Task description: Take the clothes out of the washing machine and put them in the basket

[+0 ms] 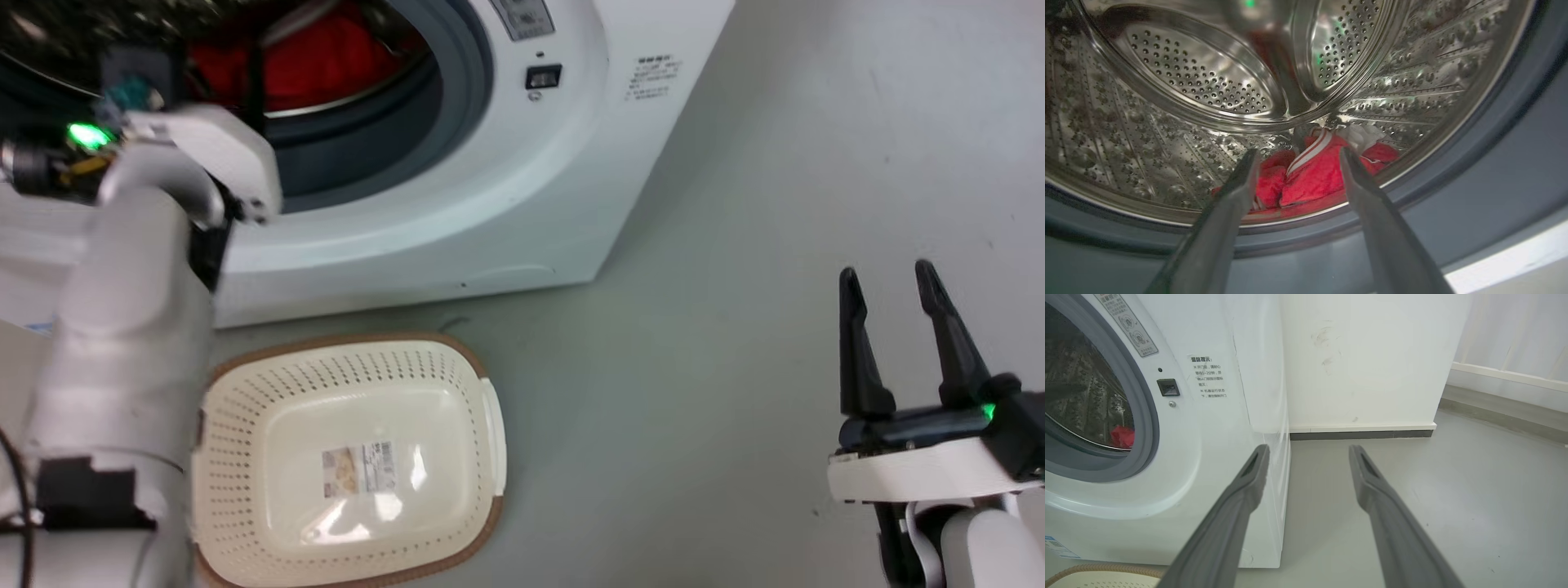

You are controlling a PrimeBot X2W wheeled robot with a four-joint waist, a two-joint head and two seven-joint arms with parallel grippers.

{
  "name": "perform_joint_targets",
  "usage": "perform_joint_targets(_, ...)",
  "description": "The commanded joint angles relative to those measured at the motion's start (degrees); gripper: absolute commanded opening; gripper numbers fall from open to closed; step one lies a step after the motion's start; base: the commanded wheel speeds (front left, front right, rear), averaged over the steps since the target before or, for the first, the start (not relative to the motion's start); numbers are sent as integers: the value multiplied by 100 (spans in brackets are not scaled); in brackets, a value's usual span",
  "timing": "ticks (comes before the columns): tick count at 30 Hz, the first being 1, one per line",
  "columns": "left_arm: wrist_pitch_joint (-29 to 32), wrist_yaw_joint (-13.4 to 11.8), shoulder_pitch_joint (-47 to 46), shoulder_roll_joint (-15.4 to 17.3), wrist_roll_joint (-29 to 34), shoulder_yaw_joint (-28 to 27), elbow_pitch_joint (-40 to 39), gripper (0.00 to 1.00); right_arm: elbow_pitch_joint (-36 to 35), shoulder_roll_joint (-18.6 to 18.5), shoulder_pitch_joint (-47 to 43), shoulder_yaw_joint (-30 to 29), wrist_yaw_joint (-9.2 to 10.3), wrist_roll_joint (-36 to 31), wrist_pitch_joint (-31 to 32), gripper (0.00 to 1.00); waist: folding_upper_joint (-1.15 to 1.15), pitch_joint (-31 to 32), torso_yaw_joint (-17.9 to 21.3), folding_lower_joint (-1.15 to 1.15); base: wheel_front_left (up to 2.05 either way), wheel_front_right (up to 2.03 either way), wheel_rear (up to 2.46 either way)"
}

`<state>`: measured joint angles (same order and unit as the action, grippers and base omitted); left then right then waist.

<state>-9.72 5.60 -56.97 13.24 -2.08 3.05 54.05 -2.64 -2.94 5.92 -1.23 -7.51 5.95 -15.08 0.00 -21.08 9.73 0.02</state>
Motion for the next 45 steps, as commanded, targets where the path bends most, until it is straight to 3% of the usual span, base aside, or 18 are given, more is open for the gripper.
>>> perform_joint_targets(1,146,42,-376,180,45,14,185,100,-34,12,179,51,4,97,-14,100,0,-593,419,-2,0,0,0)
perform_joint_targets(16,1557,175,-2626,1115,142,506,1107,100,-206,15,711,329,4,619,-14,100,0,-1973,1197,-2,0,0,0)
perform_joint_targets(27,2957,182,-3767,1532,-186,1161,1466,100,-291,14,830,521,4,946,-14,100,0,-2608,1539,-2,0,0,0)
perform_joint_targets(35,3659,183,-4017,1659,-393,1608,1485,100,-327,13,836,610,4,1103,-14,100,0,-2827,1593,-2,0,0,0)
perform_joint_targets(42,3865,188,-3847,1723,-668,1853,1341,100,-310,12,882,582,4,1155,-14,100,0,-2871,1578,-2,0,0,0)
perform_joint_targets(43,3883,188,-3810,1722,-687,1909,1304,90,-307,13,889,577,4,1159,-14,100,0,-2868,1578,-2,0,0,0)
perform_joint_targets(44,3884,188,-3791,1738,-739,1941,1262,57,-308,13,892,570,4,1161,-14,100,0,-2867,1579,-2,0,0,0)
perform_joint_targets(45,3895,188,-3765,1751,-772,1977,1228,0,-307,12,897,567,4,1161,-14,100,0,-2862,1582,-2,0,0,0)
